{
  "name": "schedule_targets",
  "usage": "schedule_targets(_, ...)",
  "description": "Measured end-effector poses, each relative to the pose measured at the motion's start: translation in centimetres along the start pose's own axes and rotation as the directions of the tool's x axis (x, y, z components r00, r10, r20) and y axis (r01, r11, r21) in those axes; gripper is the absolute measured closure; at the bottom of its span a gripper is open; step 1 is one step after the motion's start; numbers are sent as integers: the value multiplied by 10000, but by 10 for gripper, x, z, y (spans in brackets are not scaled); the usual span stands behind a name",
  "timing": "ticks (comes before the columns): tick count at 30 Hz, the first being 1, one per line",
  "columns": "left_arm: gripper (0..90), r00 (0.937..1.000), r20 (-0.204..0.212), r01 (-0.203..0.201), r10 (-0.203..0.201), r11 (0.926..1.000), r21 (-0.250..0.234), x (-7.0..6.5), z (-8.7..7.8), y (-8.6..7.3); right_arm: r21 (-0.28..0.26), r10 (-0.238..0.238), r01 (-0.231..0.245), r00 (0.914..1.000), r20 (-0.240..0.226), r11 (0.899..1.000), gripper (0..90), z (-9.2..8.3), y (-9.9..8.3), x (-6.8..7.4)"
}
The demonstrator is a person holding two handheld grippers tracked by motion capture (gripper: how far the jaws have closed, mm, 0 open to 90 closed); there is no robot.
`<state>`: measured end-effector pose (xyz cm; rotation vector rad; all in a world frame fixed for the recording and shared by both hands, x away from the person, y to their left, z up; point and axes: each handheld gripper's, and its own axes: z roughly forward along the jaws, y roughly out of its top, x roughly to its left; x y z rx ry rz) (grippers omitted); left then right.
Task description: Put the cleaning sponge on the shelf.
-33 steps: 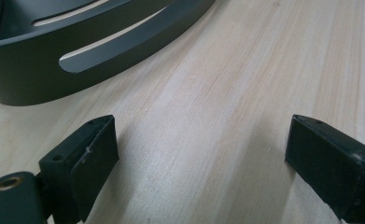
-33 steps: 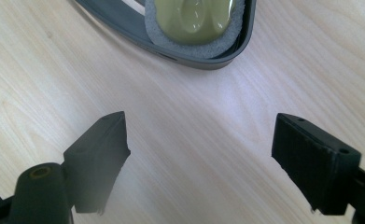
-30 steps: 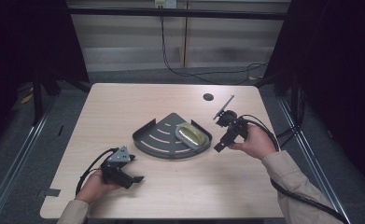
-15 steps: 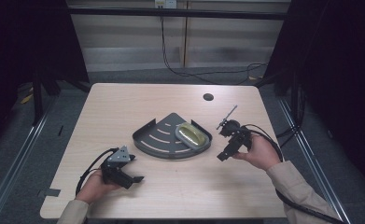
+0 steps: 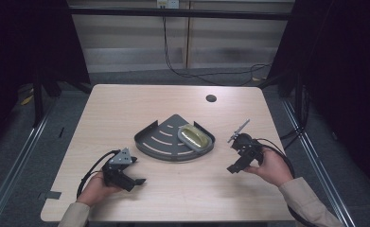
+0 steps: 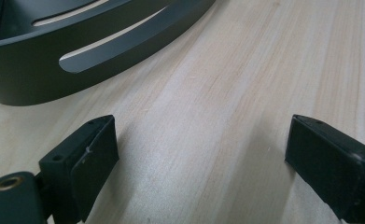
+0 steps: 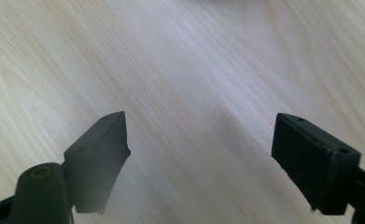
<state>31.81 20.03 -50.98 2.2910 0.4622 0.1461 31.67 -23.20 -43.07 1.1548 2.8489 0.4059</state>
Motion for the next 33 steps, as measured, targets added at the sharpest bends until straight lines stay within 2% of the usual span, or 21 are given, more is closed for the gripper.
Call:
schedule_targets(5, 89, 10000, 0, -4, 4, 10000, 1, 0, 0, 0, -236, 174, -173, 9998, 49, 9996, 184, 4, -13, -3)
schedule_targets(10, 89, 10000, 0, -5, 5, 10000, 1, 0, 0, 0, -243, 228, -224, 9996, 140, 9995, 175, 12, -25, -3)
schedule_targets(19, 89, 10000, 0, 3, -3, 10000, -1, 0, 0, 0, -751, 513, -503, 9986, 118, 9959, 179, 23, -46, -3)
schedule_targets(20, 89, 10000, 2, 0, 0, 10000, 2, 0, 0, 0, -771, 651, -641, 9978, 105, 9950, 182, 24, -47, -3)
schedule_targets(23, 89, 10000, 0, 3, -3, 10000, -2, 0, 0, 0, -1005, 705, -682, 9973, 198, 9926, 185, 26, -51, -4)
schedule_targets(28, 89, 10000, 0, 3, -3, 10000, 2, 0, 0, 0, -1039, 713, -680, 9970, 291, 9923, 187, 28, -54, -4)
schedule_targets(33, 89, 10000, 0, 3, -3, 10000, -1, 0, 0, 0, -1166, 663, -620, 9972, 334, 9912, 225, 25, -45, -2)
